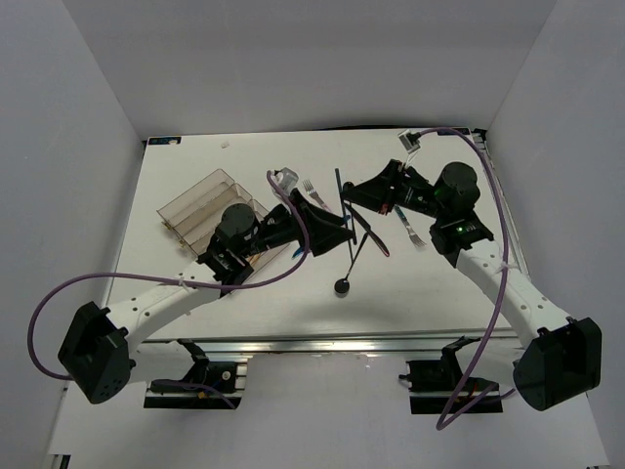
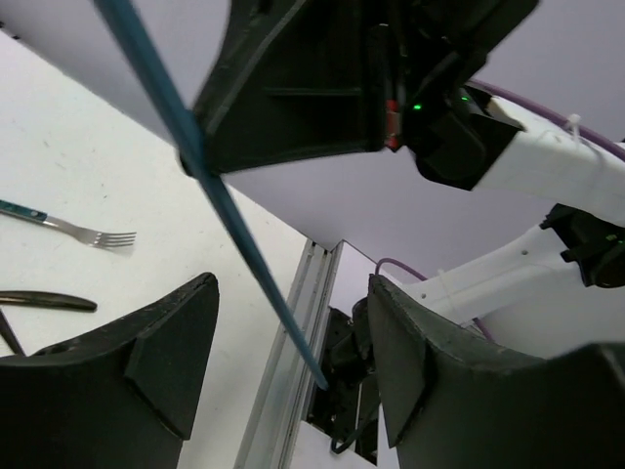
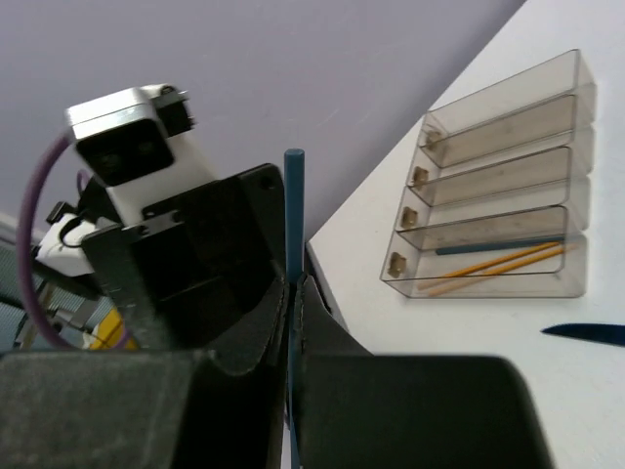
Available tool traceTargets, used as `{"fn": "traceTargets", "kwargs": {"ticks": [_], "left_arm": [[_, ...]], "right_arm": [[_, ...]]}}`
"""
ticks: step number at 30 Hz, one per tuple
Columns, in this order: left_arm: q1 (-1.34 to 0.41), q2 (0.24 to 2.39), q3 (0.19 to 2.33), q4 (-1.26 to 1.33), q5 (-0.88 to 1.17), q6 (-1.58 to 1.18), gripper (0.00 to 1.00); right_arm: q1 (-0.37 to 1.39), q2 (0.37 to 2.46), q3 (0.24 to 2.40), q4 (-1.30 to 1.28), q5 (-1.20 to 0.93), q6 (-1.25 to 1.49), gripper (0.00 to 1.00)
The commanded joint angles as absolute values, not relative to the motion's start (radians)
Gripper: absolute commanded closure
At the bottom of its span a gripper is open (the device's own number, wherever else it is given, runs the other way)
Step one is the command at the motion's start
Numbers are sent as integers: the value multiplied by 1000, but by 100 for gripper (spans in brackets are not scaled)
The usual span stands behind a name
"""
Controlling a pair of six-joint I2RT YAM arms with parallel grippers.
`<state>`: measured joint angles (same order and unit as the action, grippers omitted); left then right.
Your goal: Sort the eating utensils into containers
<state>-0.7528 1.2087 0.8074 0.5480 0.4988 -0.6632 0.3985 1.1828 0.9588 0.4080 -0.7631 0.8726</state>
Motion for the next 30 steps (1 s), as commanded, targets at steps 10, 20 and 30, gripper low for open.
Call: {"fn": "traceTargets", "kwargs": {"ticks": [10, 20, 30], "left_arm": [[-761, 1207, 942, 352, 404, -560, 100], [-761, 1278, 1166, -550, -546, 21, 100], [-681, 1434, 956, -339, -841, 232, 100]], "right_arm": [[486, 1170, 957, 541, -730, 920, 100], [220, 1045, 971, -17, -526, 641, 11], [146, 947, 902, -133, -537, 534, 11]]}}
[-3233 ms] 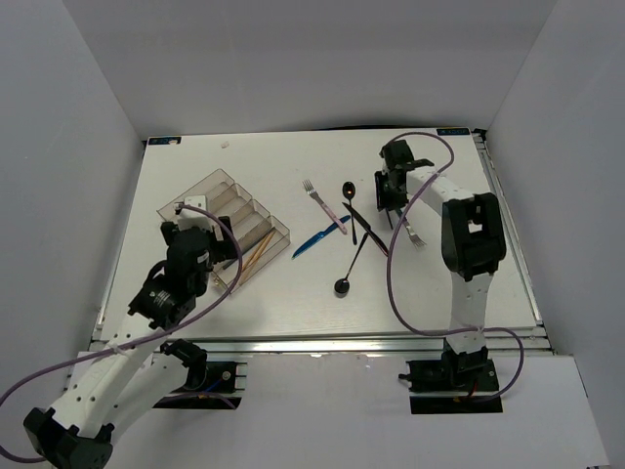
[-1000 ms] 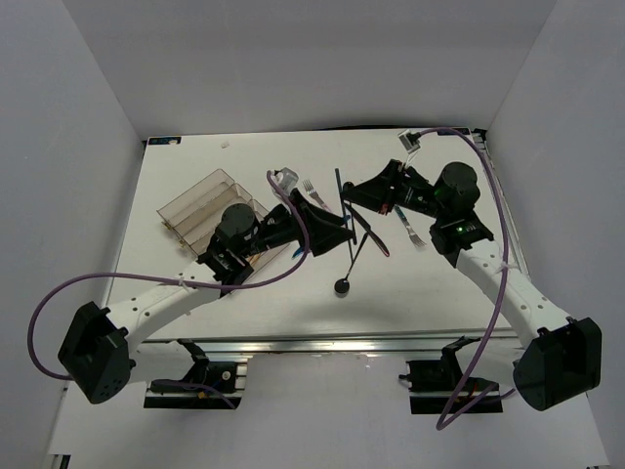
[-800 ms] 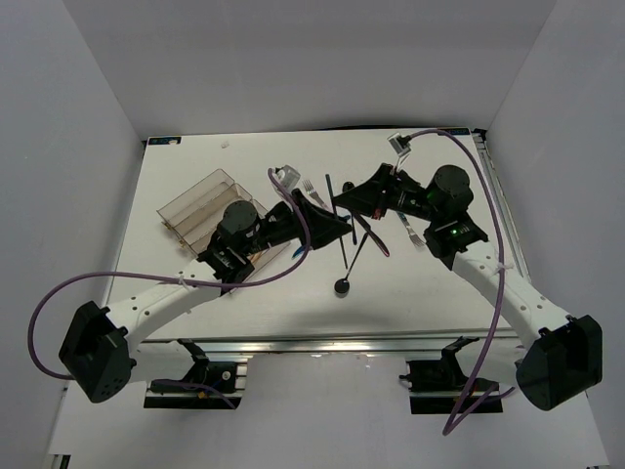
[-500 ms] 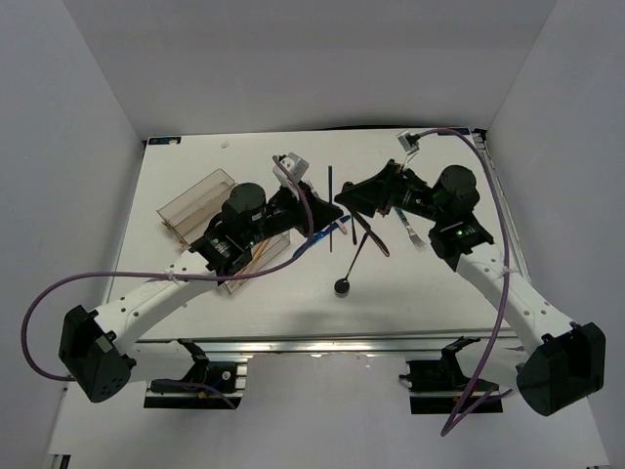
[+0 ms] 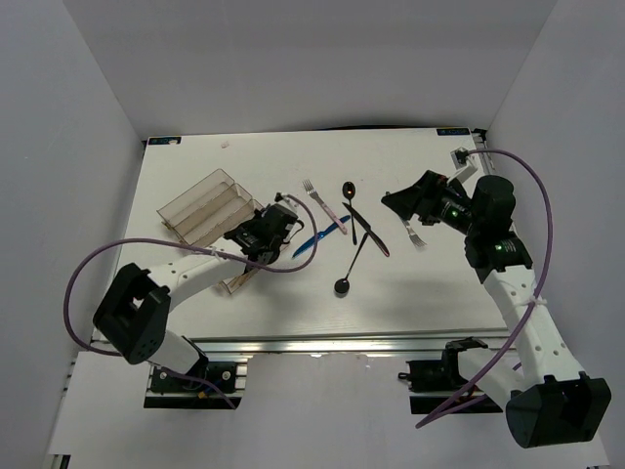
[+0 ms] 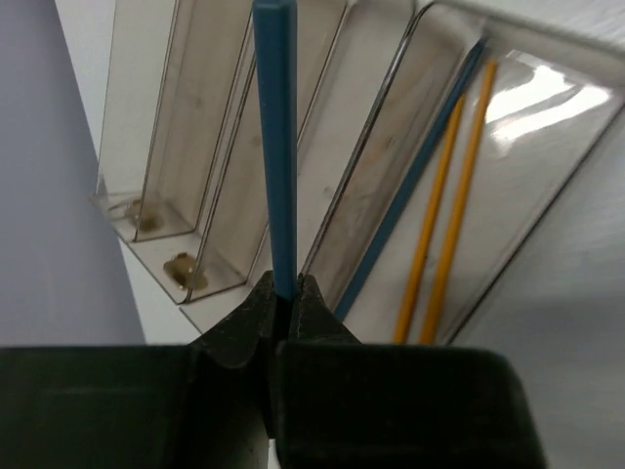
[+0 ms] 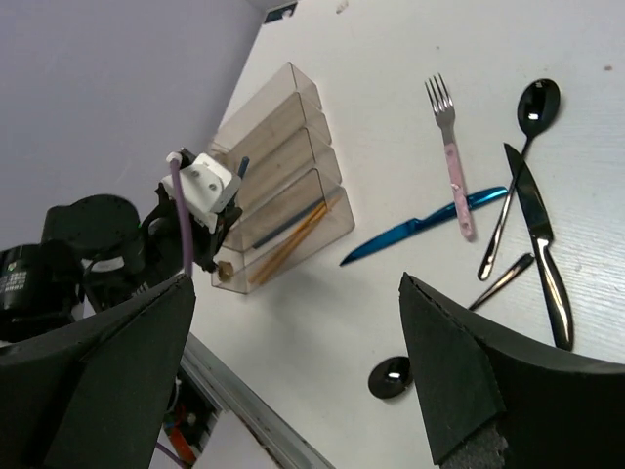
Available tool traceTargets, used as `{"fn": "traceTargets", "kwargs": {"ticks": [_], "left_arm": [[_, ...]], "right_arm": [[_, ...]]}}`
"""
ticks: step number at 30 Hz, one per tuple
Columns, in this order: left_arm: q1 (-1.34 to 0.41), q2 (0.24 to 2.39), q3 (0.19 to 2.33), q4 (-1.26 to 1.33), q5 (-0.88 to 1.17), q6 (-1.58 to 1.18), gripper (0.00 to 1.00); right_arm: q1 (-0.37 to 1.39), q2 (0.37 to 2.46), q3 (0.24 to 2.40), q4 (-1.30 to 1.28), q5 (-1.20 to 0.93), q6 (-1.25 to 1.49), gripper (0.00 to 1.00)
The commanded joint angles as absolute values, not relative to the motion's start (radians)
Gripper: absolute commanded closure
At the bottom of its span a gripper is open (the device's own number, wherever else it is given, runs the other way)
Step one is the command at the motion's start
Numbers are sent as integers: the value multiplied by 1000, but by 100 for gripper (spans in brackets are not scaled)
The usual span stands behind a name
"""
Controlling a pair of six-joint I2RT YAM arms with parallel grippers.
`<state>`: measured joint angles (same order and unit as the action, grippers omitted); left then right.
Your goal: Sort the eating utensils into containers
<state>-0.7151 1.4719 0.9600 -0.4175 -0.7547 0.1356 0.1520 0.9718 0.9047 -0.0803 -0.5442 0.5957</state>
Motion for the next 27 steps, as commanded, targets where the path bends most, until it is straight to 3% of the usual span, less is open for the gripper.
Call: {"fn": "traceTargets", "kwargs": {"ticks": [1, 16, 27], "left_arm": [[-657, 1439, 948, -327, -821, 235, 100], [-584, 1480, 939, -354, -488, 155, 100], [-584, 1447, 951, -452, -390, 126, 70]], "right_arm": [[144, 942, 902, -141, -535, 520, 11], [140, 919, 888, -147, -537, 502, 11], [138, 942, 893, -137, -538, 505, 11]]}}
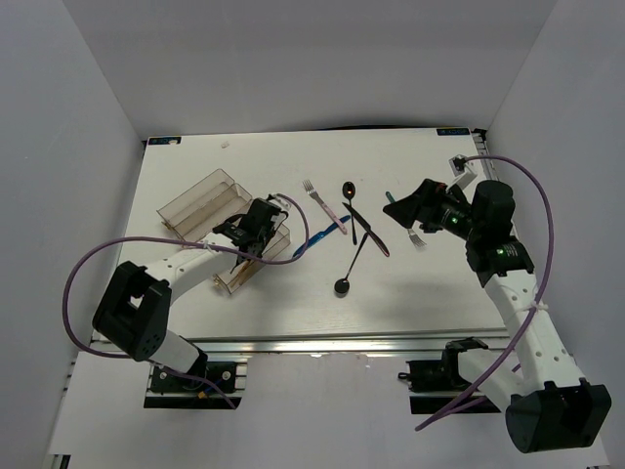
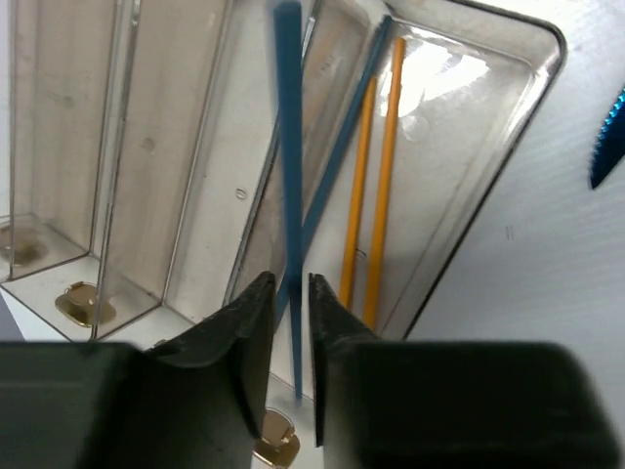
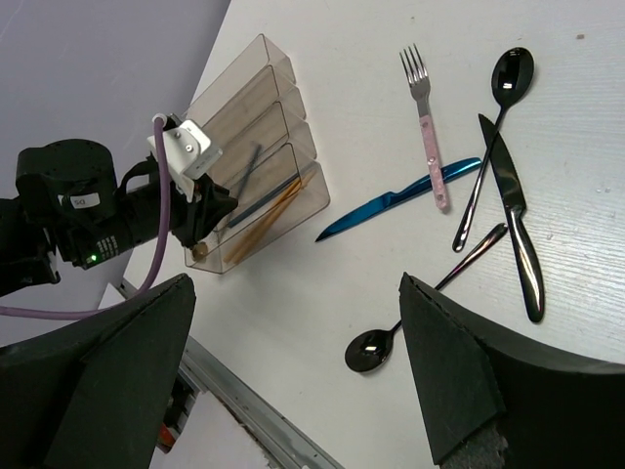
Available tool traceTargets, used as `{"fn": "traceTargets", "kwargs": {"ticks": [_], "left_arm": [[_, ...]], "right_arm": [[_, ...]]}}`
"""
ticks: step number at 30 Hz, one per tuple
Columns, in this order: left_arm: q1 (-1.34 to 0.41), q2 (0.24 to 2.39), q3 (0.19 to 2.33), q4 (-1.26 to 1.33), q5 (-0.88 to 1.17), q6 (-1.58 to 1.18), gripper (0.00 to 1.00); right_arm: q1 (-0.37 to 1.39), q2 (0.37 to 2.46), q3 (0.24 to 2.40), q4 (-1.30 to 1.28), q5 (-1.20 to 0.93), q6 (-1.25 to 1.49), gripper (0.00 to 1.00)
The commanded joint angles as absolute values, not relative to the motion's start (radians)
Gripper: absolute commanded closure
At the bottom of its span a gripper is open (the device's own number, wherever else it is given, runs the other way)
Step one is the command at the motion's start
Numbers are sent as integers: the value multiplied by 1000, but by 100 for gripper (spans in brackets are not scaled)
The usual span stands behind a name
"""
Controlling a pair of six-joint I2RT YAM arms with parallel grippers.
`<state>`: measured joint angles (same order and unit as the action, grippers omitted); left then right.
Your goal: Sort the eating utensils into containers
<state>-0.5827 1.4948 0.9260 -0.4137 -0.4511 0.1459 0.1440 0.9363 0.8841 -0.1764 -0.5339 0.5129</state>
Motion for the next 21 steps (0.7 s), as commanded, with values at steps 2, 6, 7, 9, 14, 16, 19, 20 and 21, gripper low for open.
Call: {"fn": "traceTargets", "kwargs": {"ticks": [2, 6, 7, 9, 14, 16, 19, 20, 21], "left_arm": [[-584, 1434, 959, -474, -377, 121, 64], [-584, 1366, 960, -491, -333, 114, 40], [-584, 1350, 960, -491, -334, 114, 36], [-584, 1322, 966, -500, -353, 103, 27], [-584, 1209, 1014, -538, -486, -6, 2], [-584, 1166, 1022, -540, -550, -127, 2], [-583, 1080, 1008, -549, -627, -281, 2], [-583, 1043, 1003, -564, -629, -307, 2], [-583, 1022, 994, -565, -609, -325, 2]], "right_arm": [[140, 954, 894, -138, -534, 496, 11], [138, 989, 902, -140, -540, 486, 11], [140, 997, 902, -140, -541, 486, 11], [138, 1023, 905, -143, -540, 474, 11], [140, 1165, 992, -276, -382, 376, 11], [141, 1233, 1029, -365, -268, 298, 11], [140, 1391, 1120, -452, -140, 209, 11], [141, 1473, 1144, -487, -115, 193, 11], [141, 1517, 1194, -501, -98, 180, 12]]}}
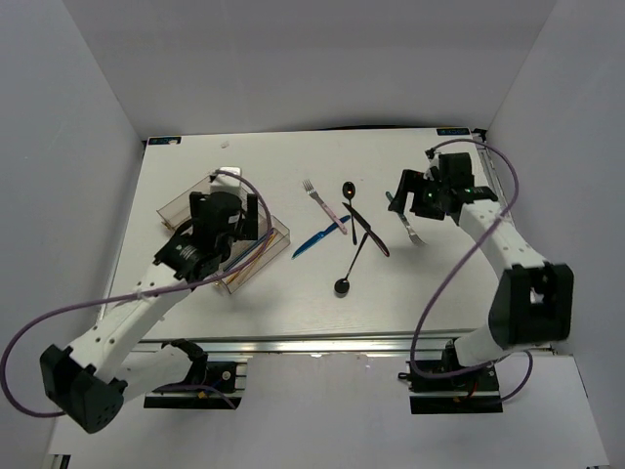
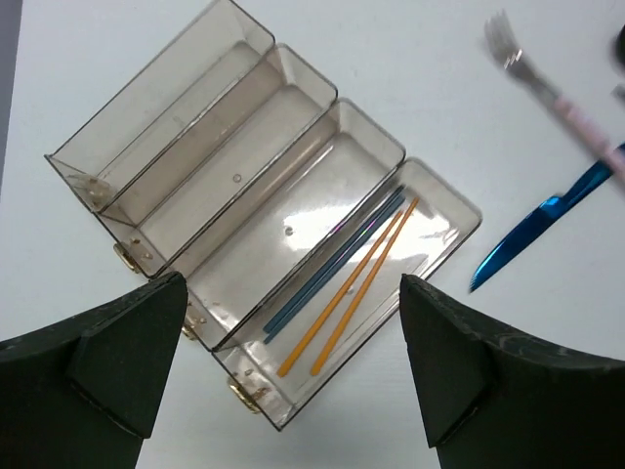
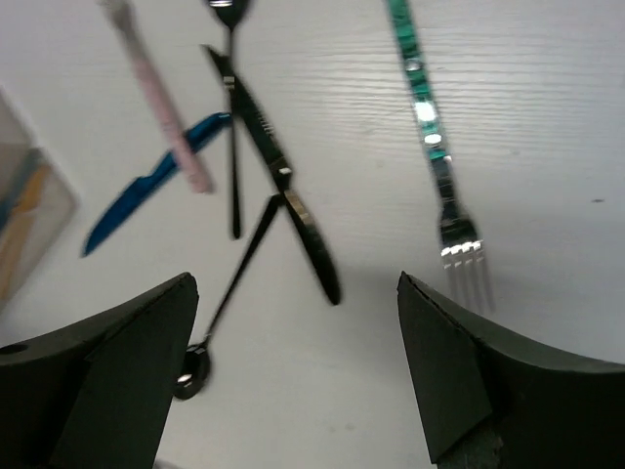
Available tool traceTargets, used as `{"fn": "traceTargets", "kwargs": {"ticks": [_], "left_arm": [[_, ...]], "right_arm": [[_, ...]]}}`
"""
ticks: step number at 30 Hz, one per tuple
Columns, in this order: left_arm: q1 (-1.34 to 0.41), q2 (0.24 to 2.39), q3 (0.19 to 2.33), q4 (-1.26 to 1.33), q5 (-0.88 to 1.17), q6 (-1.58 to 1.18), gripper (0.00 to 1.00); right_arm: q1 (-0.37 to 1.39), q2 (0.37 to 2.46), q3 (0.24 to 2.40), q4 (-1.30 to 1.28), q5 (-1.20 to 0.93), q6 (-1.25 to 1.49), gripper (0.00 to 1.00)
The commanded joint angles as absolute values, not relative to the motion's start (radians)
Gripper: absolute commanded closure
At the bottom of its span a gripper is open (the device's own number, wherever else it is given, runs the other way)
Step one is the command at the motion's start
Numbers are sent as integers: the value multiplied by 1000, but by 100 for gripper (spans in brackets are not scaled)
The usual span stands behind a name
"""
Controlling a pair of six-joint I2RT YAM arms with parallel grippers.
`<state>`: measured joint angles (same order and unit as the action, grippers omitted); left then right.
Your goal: Sort the eating utensils into containers
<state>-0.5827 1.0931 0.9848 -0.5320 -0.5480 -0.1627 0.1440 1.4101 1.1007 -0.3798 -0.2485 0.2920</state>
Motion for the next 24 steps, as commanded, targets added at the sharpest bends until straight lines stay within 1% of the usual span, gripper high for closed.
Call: {"fn": "traceTargets", "kwargs": {"ticks": [1, 2, 3, 4, 5, 7, 8, 12, 13, 15, 16, 17, 18, 19, 21, 22, 23, 24], "left_arm": [[-583, 999, 962, -563, -591, -342, 2], [-583, 936, 934, -536, -566, -342, 2], [-583, 899, 899, -510, -524, -339, 2], [-583, 862, 821, -458, -490, -321, 2], [-583, 826, 787, -439, -459, -316, 2], [-583, 740, 726, -411, -408, -308, 2], [-583, 729, 712, -414, -396, -307, 2], [-583, 733, 716, -411, -351, -296, 2], [-583, 753, 721, -420, -319, -293, 2], [-583, 767, 727, -422, -310, -288, 2], [-583, 775, 730, -425, -307, -288, 2], [-583, 775, 730, -423, -307, -287, 2], [-583, 770, 732, -422, -310, -288, 2], [-583, 766, 730, -413, -310, -290, 2], [-583, 749, 730, -403, -313, -301, 2], [-583, 743, 730, -390, -311, -305, 2], [-583, 735, 733, -385, -299, -310, 2], [-583, 736, 745, -384, -288, -328, 2]], "right_arm": [[140, 1557, 1218, -514, -51, 164, 13], [141, 1641, 1239, -525, -31, 160, 16], [140, 1681, 1280, -528, -17, 152, 18], [140, 1718, 1299, -528, -5, 141, 22], [141, 1792, 1318, -529, -3, 135, 24], [143, 1853, 1373, -532, 32, 118, 27], [143, 1900, 1388, -534, 41, 103, 29], [144, 1989, 1456, -546, 77, 87, 33], [144, 2021, 1475, -548, 72, 84, 37], [152, 2051, 1485, -561, 96, 72, 41], [156, 2072, 1482, -560, 109, 66, 57], [164, 2083, 1468, -557, 117, 58, 64], [166, 2095, 1465, -555, 133, 57, 68], [169, 2118, 1463, -563, 135, 57, 76], [186, 2134, 1465, -569, 140, 57, 82], [193, 2138, 1462, -571, 144, 55, 87], [207, 2135, 1457, -574, 152, 55, 96], [212, 2131, 1457, -578, 161, 57, 100]]}}
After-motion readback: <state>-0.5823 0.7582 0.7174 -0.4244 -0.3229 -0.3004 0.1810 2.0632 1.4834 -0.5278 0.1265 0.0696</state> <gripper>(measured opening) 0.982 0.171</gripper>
